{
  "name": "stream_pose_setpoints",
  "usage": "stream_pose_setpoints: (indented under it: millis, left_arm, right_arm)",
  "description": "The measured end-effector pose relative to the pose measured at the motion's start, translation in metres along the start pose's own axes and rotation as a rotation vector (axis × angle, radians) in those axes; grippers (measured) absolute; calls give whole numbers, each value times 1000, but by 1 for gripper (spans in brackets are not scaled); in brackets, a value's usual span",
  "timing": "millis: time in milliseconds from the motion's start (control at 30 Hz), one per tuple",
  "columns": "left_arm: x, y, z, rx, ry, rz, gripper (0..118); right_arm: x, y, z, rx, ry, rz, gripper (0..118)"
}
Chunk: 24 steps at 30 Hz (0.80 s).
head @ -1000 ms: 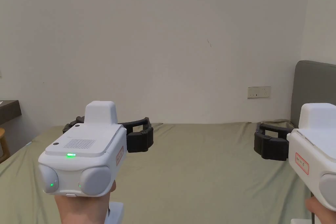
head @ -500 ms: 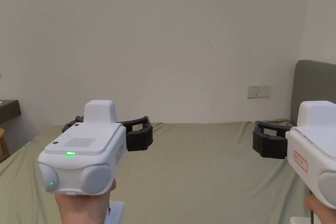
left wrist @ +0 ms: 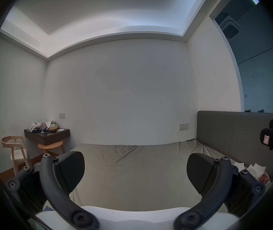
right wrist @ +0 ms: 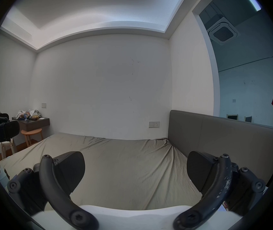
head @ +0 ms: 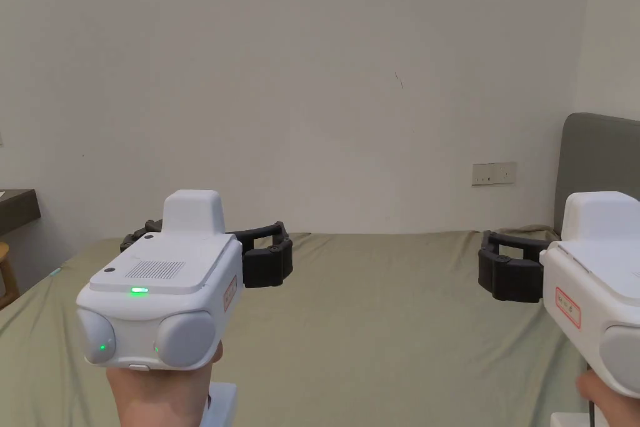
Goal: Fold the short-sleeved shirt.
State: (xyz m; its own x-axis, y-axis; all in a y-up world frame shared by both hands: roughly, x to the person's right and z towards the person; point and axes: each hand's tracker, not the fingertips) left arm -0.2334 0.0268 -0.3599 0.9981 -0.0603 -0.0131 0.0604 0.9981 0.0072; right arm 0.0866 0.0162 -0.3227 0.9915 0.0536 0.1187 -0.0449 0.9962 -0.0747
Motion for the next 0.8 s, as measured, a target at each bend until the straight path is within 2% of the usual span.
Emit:
stream_pose_setpoints:
  millis: [200, 333, 433, 533, 567, 633, 667, 800]
  left_arm:
    - [1, -9, -13, -32, 3, -4, 118]
    - [8, -46, -48, -184, -23, -22, 118]
    - [18, -109, -86, -360, -71, -5, 118]
    - [32, -193, -123, -565, -95, 26, 118]
    - [38, -223, -131, -618, -101, 32, 118]
    - [51, -274, -143, -689, -90, 21, 118]
    - [56, -299, -148, -740, -90, 30, 118]
    - [66, -376, -153, -861, -41, 63, 118]
  right_arm:
    - [-3, -8, -14, -34, 5, 6, 118]
    - [-5, -46, -56, -203, 46, 2, 118]
    - [-8, -114, -103, -421, 72, -27, 118]
    - [-16, -203, -141, -663, 71, -19, 118]
    - [-19, -233, -149, -688, 91, 1, 118]
    - [-24, -285, -161, -767, 115, -8, 118]
    - [-25, -311, -168, -823, 123, -43, 118]
    - [-28, -382, -174, -895, 82, -68, 118]
